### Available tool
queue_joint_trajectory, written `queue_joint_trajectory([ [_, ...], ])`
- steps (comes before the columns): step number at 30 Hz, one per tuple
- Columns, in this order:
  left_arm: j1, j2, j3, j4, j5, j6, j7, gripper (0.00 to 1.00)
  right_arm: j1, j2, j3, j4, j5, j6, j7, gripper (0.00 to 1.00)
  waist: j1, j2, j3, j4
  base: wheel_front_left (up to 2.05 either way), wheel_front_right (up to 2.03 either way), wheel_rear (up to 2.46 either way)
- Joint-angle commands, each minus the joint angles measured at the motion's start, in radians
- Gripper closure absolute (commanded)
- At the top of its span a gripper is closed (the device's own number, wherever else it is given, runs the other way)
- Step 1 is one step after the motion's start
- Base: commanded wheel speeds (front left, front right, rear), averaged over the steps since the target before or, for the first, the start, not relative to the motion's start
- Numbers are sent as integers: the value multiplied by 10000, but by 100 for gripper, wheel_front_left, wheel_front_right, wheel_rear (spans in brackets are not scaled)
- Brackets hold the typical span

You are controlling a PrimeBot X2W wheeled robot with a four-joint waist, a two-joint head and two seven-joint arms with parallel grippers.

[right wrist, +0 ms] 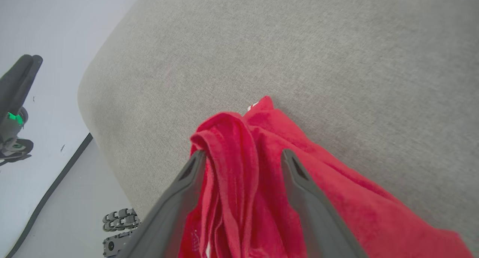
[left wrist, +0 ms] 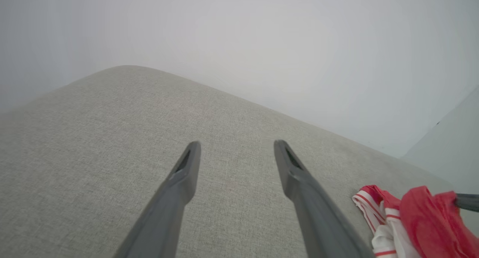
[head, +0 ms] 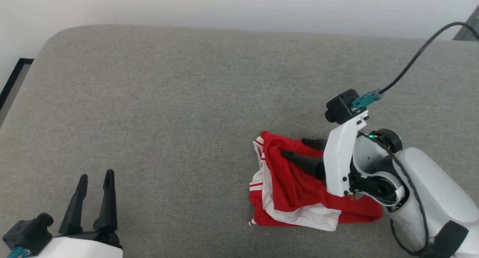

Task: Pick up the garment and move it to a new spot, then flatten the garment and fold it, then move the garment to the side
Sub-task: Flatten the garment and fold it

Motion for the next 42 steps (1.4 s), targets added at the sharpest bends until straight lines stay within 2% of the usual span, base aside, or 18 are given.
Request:
queue_joint_trajectory([
  [1,82,26,64,-50,13,-33,-48,0,24,-65,-20,-125,36,0,-135,0,0,0,-38,-130,0,0,0],
  [13,175,204,237,-248,314,-33,-50,0,599,-750,-640,-856,-244,0,-1775,0,0,0,-246,-917,0,0,0],
  [24,429,376,441,-438,642,-33,-50,0,1412,-1428,-893,-1273,-716,0,-4322,0,0,0,-662,-1596,0,0,0],
  [34,930,337,788,-668,1229,-33,-49,0,2384,-1558,-1724,-607,-1706,0,-7155,0,0,0,-1228,-1994,0,0,0],
  [42,1403,199,1159,-835,1540,-33,-49,0,3373,-1364,-2384,268,-2267,0,-8769,0,0,0,-1601,-2109,0,0,0],
])
